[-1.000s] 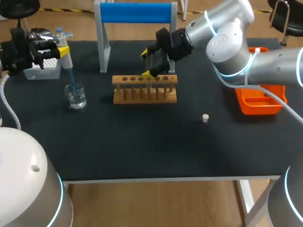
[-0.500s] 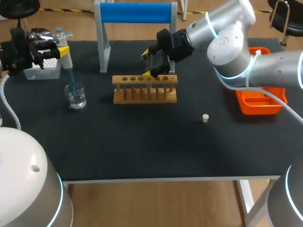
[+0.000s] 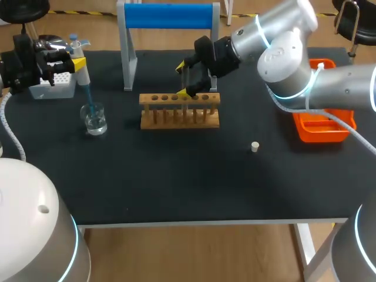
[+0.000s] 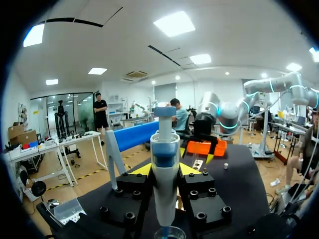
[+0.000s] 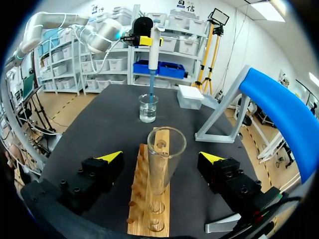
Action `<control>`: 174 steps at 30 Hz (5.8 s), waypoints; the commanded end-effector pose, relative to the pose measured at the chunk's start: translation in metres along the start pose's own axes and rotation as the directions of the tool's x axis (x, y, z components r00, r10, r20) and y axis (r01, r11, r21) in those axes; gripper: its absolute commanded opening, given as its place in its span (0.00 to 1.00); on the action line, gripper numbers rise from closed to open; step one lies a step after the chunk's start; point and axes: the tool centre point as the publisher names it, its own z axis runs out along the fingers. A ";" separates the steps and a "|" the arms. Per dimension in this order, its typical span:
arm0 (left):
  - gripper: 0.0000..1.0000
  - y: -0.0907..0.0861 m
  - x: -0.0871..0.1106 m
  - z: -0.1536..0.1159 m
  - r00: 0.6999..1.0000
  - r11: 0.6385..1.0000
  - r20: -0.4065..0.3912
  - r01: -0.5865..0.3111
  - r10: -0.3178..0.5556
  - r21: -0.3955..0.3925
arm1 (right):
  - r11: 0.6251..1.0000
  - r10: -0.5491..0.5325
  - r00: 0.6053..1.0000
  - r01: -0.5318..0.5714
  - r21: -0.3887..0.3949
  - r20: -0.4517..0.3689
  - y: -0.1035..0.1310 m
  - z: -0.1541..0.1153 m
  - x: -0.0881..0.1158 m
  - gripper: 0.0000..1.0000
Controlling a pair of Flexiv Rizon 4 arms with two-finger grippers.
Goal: Invert the test tube, pick up the pipette, mount the tip to pipette, aspirate from beaker and dispense into the tube, eject the tip, return the pipette, and cap with the stopper.
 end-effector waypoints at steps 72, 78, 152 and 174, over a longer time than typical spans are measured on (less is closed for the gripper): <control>0.00 -0.240 0.081 0.164 0.952 0.994 -0.287 -0.110 0.110 0.015 | 1.000 0.000 1.000 0.000 0.001 0.000 0.000 -0.001 0.000 1.00; 0.00 -0.243 0.085 0.177 0.946 0.995 -0.306 -0.102 0.104 0.022 | 1.000 0.000 1.000 0.000 0.001 0.000 0.000 -0.001 0.000 1.00; 0.00 -0.233 0.104 0.206 0.929 0.998 -0.366 -0.038 0.057 0.058 | 1.000 0.000 1.000 0.000 0.001 0.000 0.000 -0.001 0.000 1.00; 0.00 -0.220 0.109 0.206 0.927 0.998 -0.375 0.014 0.008 0.057 | 1.000 0.000 1.000 0.000 0.001 0.000 0.000 -0.001 0.000 1.00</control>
